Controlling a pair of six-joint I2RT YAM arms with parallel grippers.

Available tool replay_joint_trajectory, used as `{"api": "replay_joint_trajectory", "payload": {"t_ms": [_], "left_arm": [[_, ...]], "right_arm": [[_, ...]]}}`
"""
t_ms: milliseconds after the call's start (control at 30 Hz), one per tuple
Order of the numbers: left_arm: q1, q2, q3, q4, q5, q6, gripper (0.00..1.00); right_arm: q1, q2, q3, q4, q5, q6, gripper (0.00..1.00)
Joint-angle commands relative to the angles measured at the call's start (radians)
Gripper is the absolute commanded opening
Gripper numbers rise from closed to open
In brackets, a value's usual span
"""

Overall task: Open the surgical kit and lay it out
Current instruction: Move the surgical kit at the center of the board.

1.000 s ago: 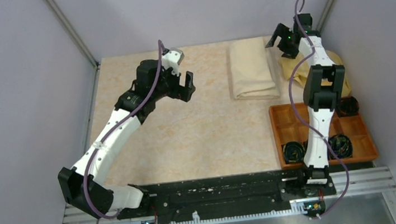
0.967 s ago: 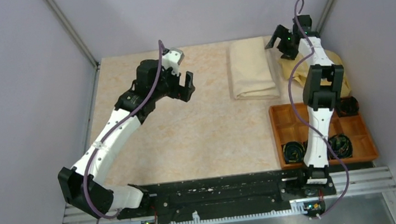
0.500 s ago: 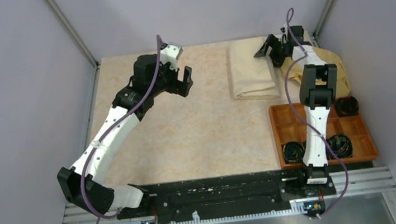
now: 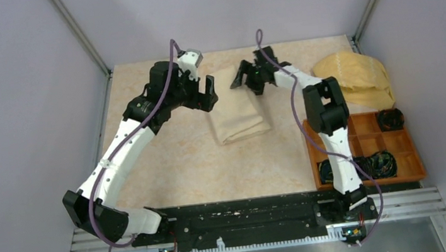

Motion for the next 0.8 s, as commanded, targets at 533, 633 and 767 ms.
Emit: {"api": "replay_joint_trajectory", "payload": {"t_ms": [533,633,767], "left_arm": [[0.329,-0.220,-0.340,-0.191,-0.047,-0.527,0.98],[0.390,-0.195,-0.405,-0.167,-0.020,-0.552,0.98],[0.482,-0.144,-0.494,-0.100,-0.004,-0.566,0.98]], "right_arm": [[0.221,-0.618,-0.657,0.161,-0.256,0.083,0.94],[0.228,-0.674,-0.741,0.203,-0.263,0.117,0.94],[0.238,-0.644,-0.749,0.224,-0.269,0.135,0.94]]}}
